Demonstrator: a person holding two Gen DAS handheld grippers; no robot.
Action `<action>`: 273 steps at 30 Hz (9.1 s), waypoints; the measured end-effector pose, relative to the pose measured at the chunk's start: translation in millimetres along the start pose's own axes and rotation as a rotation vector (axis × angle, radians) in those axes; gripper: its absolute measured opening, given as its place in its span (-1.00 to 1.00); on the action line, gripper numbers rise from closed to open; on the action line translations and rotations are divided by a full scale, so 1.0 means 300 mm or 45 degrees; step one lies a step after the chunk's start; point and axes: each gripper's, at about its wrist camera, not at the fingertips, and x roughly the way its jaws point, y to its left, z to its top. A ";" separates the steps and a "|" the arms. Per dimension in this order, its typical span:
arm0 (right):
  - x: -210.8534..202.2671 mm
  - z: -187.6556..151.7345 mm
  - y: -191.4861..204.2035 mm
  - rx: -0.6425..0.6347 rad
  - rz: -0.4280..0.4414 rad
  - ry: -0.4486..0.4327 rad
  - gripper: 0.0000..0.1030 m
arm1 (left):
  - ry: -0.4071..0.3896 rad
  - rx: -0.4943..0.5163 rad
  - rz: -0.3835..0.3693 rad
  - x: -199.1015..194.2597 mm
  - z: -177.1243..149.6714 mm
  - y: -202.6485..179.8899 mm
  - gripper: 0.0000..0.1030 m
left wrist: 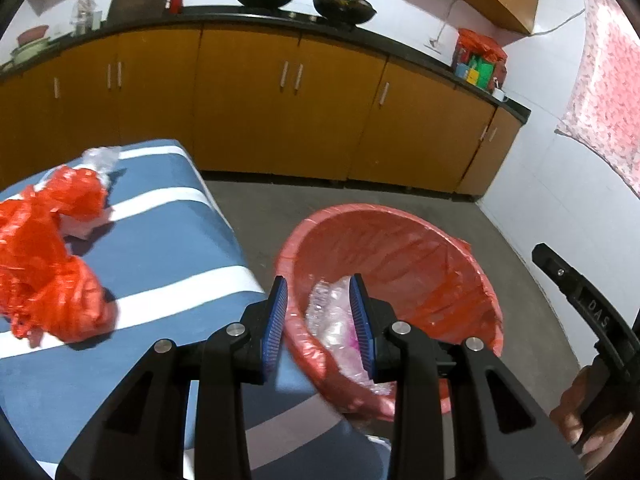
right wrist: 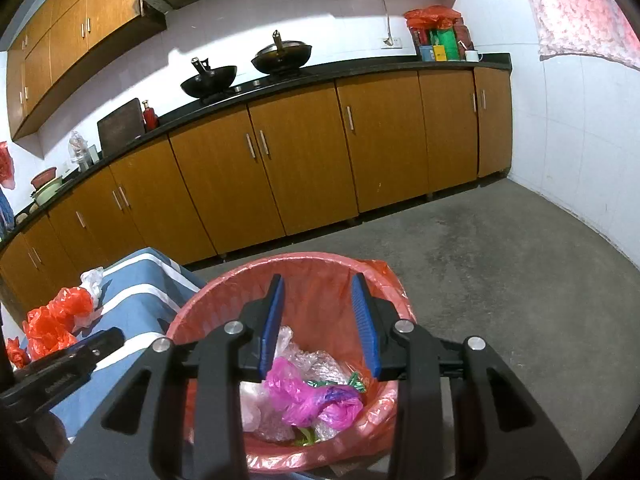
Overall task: Collect trash
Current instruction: 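Move both open tools back over the table of red bags, then grasp a crumpled red plastic bag with the right tool, then grasp a twisted red bag with the left tool while the right tool holds its bag, then carry both red bags with both tools over the red basket, then open both tools to drop the red bags into the basket, then move both open tools back over the remaining red bags, then grasp the large red plastic bag with the left tool, then grasp the last red bag with the right tool while the left tool holds its bag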
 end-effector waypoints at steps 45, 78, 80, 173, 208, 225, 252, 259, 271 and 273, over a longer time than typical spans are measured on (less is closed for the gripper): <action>0.152 -0.326 1.095 -0.677 0.555 0.373 -0.53 | -0.188 -0.495 0.828 -0.516 -0.138 1.214 0.55; 0.100 -0.249 0.929 -0.510 0.491 0.306 -0.82 | -0.105 -0.387 0.741 -0.447 -0.102 1.172 -0.68; 0.084 -0.237 0.914 -0.498 0.490 0.294 -0.82 | -0.124 -0.380 0.719 -0.465 -0.095 1.148 -0.68; 0.007 0.099 0.051 -0.055 0.103 0.008 -0.74 | -0.028 0.201 -0.160 -0.048 0.036 -0.158 -0.29; -0.037 -0.042 0.436 -0.249 0.305 0.065 -0.33 | -0.123 -0.277 0.620 -0.297 -0.037 0.678 0.29; -0.032 -0.156 0.705 -0.370 0.416 0.141 -0.32 | -0.027 -0.223 0.515 -0.196 -0.080 0.746 -0.77; 0.035 -0.208 1.188 -0.531 0.639 0.145 -0.19 | -0.256 -0.260 0.602 -0.586 -0.147 0.934 -0.90; 0.152 -0.226 1.368 -0.626 0.618 0.130 -0.09 | -0.285 -0.307 0.640 -0.603 -0.138 1.036 -0.90; 0.282 -0.306 1.449 -0.745 0.518 0.194 -0.76 | -0.279 -0.332 0.659 -0.589 -0.144 1.108 -0.90; 0.280 -0.302 1.433 -0.726 0.520 0.192 -0.89 | -0.280 -0.334 0.655 -0.587 -0.144 1.107 -0.90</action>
